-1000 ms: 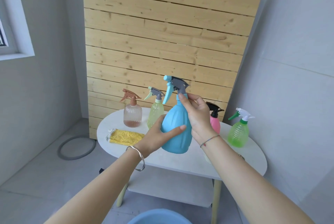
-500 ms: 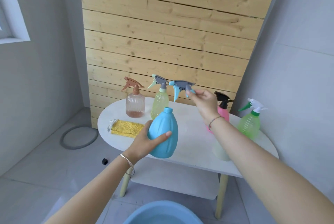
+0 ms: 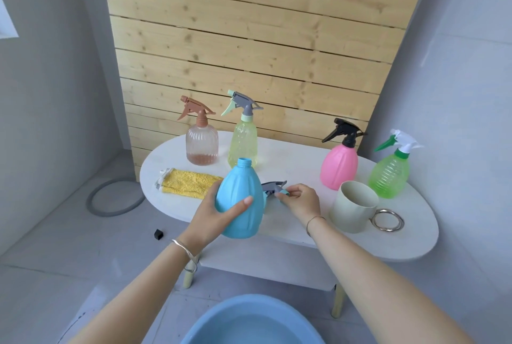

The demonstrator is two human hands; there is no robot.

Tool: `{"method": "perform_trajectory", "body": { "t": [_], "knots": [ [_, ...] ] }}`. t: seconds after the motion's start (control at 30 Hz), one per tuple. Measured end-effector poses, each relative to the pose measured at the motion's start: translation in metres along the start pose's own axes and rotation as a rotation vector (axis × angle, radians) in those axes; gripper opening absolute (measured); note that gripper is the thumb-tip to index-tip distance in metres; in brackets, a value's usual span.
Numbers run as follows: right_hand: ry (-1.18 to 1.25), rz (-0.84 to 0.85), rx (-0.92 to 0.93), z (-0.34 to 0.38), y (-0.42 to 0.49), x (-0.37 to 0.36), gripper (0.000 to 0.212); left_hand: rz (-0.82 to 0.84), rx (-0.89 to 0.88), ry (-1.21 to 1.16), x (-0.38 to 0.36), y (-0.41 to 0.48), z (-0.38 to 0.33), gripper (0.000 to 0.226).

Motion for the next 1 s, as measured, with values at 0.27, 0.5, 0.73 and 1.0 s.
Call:
{"method": "perform_trajectory", "body": {
  "t": [0.27, 0.5, 0.73, 1.0],
  "knots": [
    [0.085, -0.154, 0.348, 0.060, -0.005, 0.083, 0.019, 0.040, -0.020, -0.014, -0.022, -0.007, -0.003, 0.082],
    [-0.134, -0.472, 0.183, 0.000, 0.020, 0.192, 0.027, 0.064, -0.001, -0.076, -0.049, -0.024, -0.015, 0.076],
    [0.044, -0.310, -0.097, -0.079, -0.005, 0.208, 0.029, 0.096, 0.035, -0.040, -0.062, -0.052, -0.017, 0.090],
    [0.257, -0.307, -0.130, -0.065, -0.066, 0.236, 0.027, 0.040, 0.081, 0.028, -0.045, -0.094, -0.021, 0.083]
  ]
}}
Point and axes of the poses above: each hand's wrist, its own y-axis towards the middle knuckle, its own x-axis out of the back of the hand, z = x × y, the point moved 9 cm from there along y, towards the middle knuckle, and after that the axes turned 14 degrees about -z, right-handed, at the moved point
